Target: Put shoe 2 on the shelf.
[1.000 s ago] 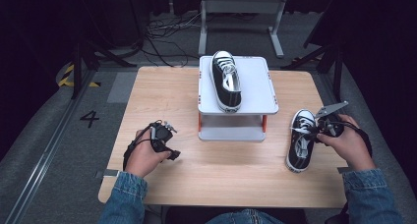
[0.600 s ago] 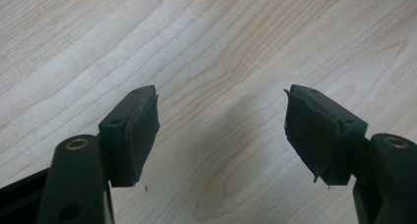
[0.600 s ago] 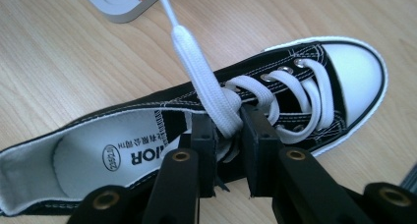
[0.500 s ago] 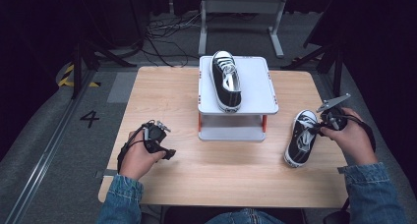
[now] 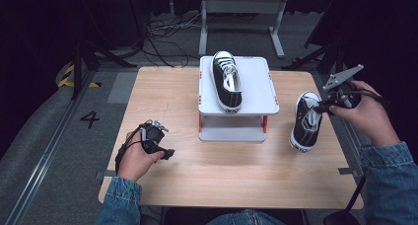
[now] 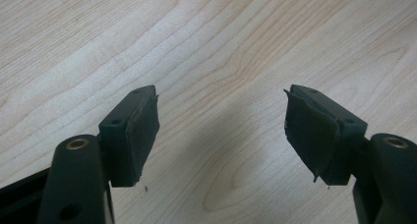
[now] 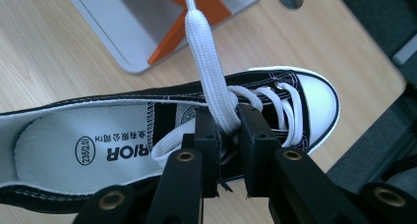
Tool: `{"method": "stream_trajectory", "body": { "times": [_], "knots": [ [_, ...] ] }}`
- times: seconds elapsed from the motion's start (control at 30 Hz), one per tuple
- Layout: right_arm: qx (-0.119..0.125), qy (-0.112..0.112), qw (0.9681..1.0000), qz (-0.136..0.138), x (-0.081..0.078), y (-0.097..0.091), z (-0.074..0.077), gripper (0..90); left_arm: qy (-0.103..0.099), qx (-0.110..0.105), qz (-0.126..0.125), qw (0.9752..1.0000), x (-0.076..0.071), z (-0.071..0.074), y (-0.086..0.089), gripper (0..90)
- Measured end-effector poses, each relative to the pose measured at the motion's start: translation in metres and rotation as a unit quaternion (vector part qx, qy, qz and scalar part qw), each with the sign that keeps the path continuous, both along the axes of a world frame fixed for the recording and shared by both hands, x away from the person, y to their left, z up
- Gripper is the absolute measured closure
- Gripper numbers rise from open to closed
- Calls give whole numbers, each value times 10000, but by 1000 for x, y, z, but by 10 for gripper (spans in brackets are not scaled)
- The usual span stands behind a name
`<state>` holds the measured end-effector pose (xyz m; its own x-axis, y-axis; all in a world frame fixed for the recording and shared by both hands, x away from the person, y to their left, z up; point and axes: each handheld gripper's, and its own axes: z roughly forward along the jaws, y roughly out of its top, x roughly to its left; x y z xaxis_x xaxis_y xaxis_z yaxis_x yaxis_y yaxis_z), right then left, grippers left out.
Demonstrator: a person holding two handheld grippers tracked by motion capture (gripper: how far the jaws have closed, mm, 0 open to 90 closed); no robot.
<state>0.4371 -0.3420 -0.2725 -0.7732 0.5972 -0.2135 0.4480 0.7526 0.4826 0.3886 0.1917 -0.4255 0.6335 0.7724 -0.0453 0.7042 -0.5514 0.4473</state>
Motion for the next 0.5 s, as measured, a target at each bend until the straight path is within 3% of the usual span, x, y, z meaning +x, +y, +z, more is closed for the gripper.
{"method": "stream_trajectory", "body": {
  "times": [0.17, 0.5],
  "knots": [
    [-62, -87, 9996, 258, 7, 14, 30, 804, 4, -11, 79, 10000, -5, 0, 4, 297],
    [-176, -58, 9971, 734, 25, 48, 67, 806, -11, -58, 188, 9998, -11, 1, 11, 297]
  ]
}}
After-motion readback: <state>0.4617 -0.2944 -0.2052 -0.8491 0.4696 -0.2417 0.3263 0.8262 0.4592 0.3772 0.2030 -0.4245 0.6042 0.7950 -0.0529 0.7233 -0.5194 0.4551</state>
